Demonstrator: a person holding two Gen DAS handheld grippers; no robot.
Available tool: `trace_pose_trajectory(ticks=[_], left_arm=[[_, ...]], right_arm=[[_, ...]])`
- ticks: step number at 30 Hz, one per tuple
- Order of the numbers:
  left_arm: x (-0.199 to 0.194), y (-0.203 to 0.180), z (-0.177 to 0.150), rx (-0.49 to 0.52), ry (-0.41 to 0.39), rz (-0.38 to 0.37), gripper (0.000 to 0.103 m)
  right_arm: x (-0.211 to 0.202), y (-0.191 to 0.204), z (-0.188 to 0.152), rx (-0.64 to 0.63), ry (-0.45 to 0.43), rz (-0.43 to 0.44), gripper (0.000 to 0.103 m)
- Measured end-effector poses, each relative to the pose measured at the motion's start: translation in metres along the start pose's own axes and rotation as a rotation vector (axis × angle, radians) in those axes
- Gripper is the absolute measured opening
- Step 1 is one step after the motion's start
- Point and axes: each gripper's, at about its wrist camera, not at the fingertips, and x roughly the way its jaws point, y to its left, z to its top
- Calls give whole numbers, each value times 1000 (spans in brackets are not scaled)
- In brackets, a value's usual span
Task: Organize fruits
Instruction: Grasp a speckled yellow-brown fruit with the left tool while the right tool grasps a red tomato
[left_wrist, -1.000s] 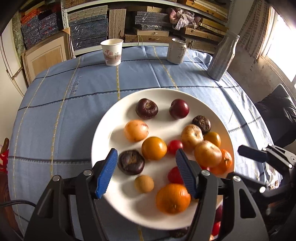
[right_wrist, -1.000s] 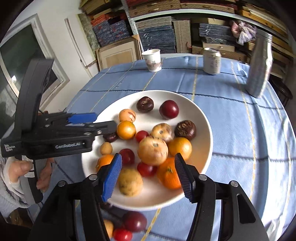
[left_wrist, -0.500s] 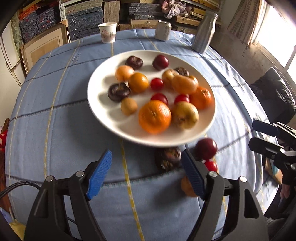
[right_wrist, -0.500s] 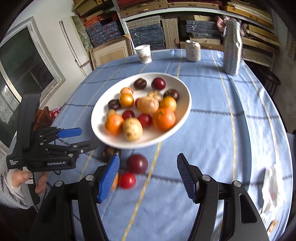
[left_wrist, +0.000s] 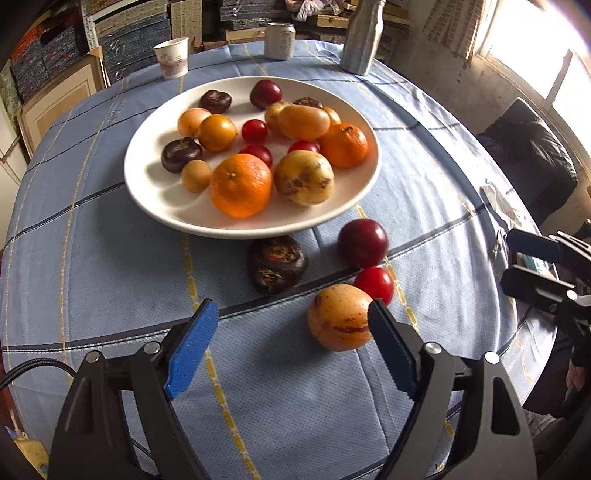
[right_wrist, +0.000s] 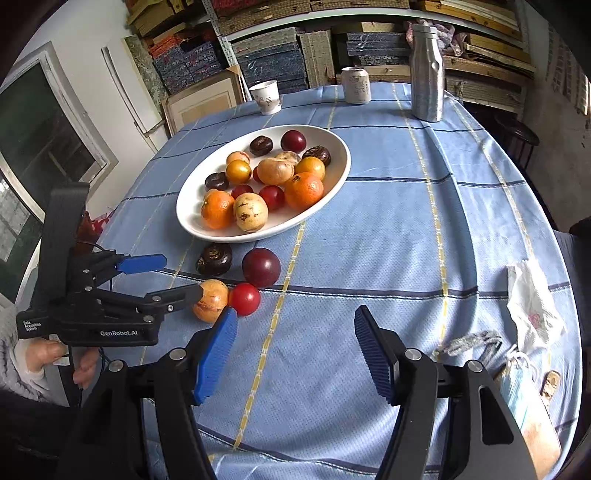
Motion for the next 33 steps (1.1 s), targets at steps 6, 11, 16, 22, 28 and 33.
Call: trace_pose_trajectory(ticks=[6, 11, 16, 22, 28, 33], left_arm=[[8, -9, -1, 18, 18, -6, 81], [13, -13, -1, 26, 31, -6, 81], [19, -16, -3, 28, 36, -21, 81], [23, -17, -4, 12, 38, -47, 81], [23, -14, -5, -7, 35, -48, 81], [24, -8, -5, -31, 40, -62, 72]], right_arm=[[-6, -8, -10, 25, 9, -17, 67], [-8, -12, -13, 36, 11, -26, 67], [-10, -17, -16, 49, 19, -34, 67], [-10, -23, -19, 67, 27, -39, 68], [-6, -26, -21, 78, 42, -33, 68], [-5, -26, -21, 76, 47, -30, 68]])
